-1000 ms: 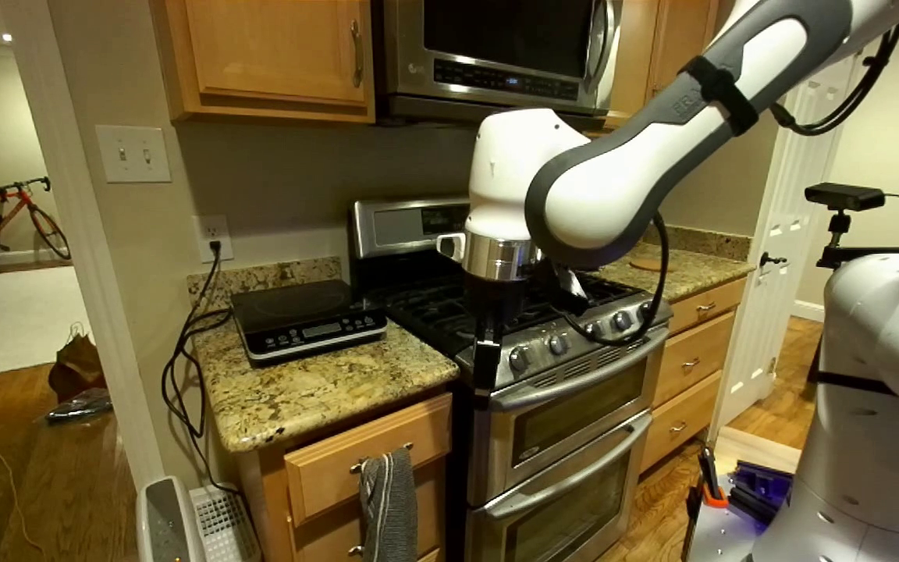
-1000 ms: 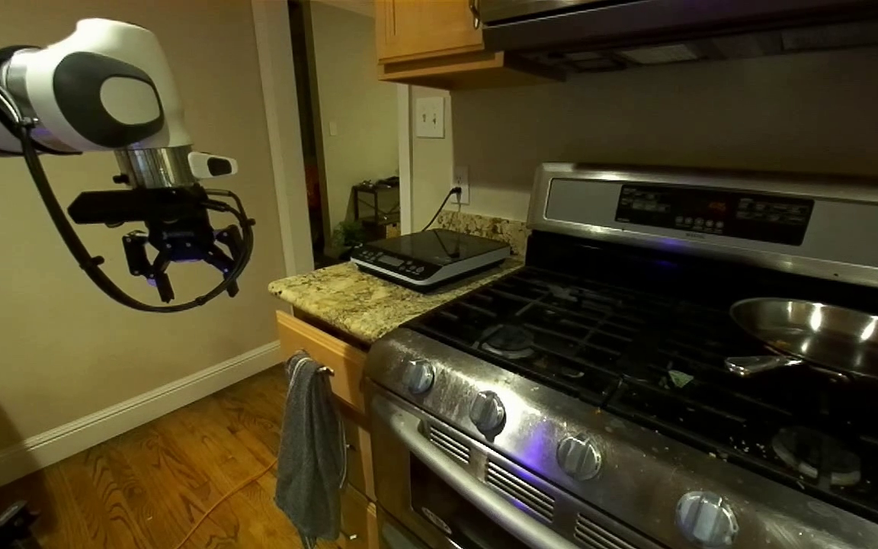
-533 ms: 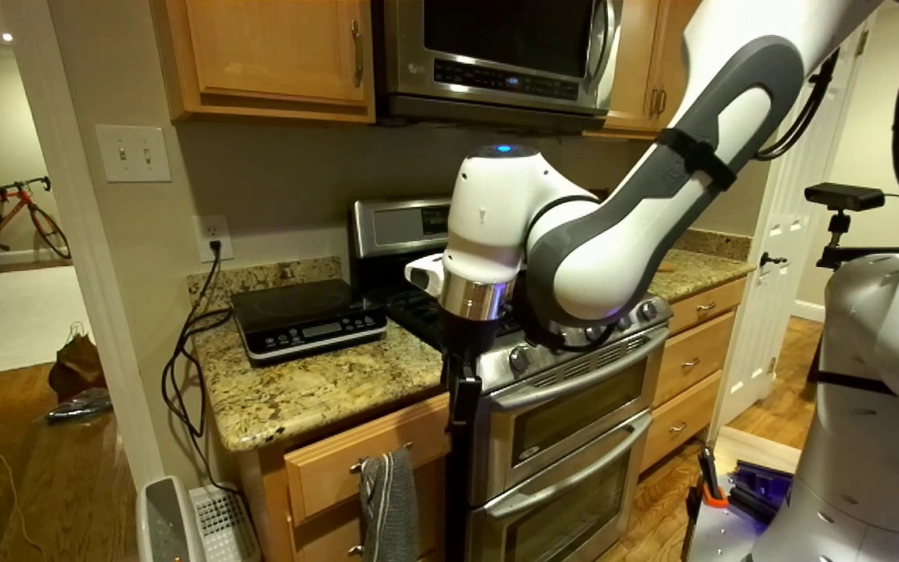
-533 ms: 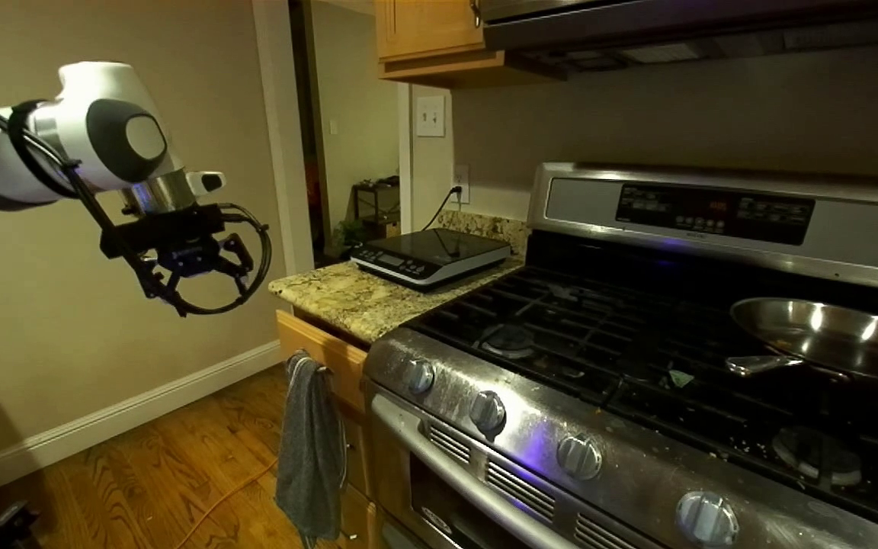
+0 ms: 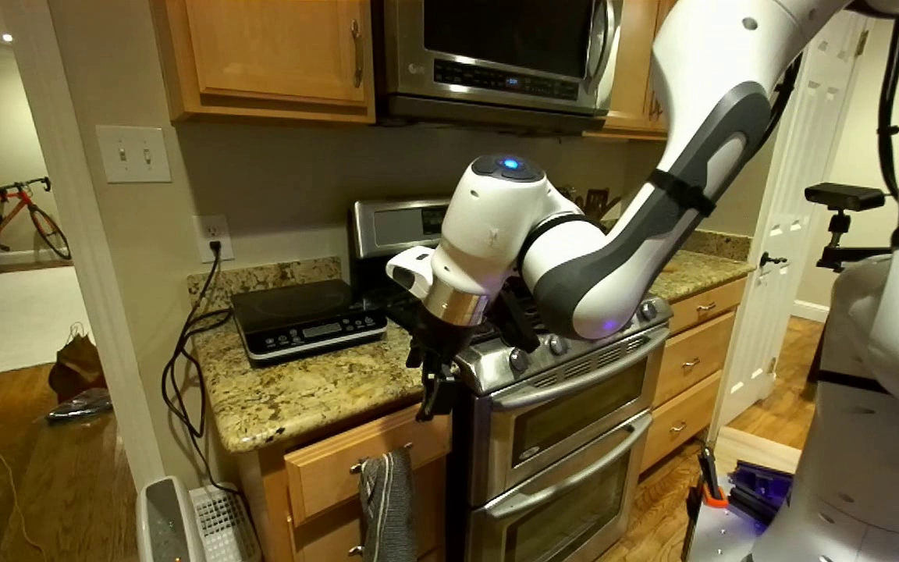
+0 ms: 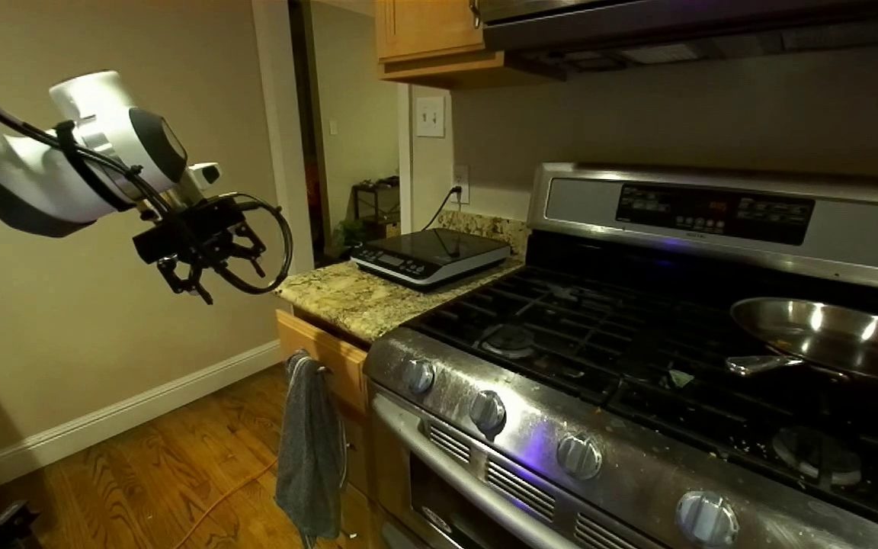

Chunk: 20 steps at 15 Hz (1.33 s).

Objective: Open the left kitchen drawer fully

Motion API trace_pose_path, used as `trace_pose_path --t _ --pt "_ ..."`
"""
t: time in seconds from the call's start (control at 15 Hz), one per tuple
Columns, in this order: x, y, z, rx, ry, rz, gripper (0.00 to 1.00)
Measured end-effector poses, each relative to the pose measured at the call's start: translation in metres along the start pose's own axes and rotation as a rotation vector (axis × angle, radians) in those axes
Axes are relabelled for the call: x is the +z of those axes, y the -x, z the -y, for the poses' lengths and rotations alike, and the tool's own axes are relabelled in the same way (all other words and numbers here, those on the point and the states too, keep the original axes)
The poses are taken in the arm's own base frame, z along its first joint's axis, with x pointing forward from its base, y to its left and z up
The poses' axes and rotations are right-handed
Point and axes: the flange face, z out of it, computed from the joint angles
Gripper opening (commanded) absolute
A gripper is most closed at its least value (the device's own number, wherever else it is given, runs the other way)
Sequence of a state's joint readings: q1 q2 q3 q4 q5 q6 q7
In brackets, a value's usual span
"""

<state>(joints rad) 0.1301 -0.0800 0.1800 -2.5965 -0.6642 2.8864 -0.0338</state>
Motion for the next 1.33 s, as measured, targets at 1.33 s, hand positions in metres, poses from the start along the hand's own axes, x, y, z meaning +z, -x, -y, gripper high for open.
trace_pose_path --t 1.33 --pt "0.118 -0.018 -0.023 -0.058 -0.080 0.085 1.00"
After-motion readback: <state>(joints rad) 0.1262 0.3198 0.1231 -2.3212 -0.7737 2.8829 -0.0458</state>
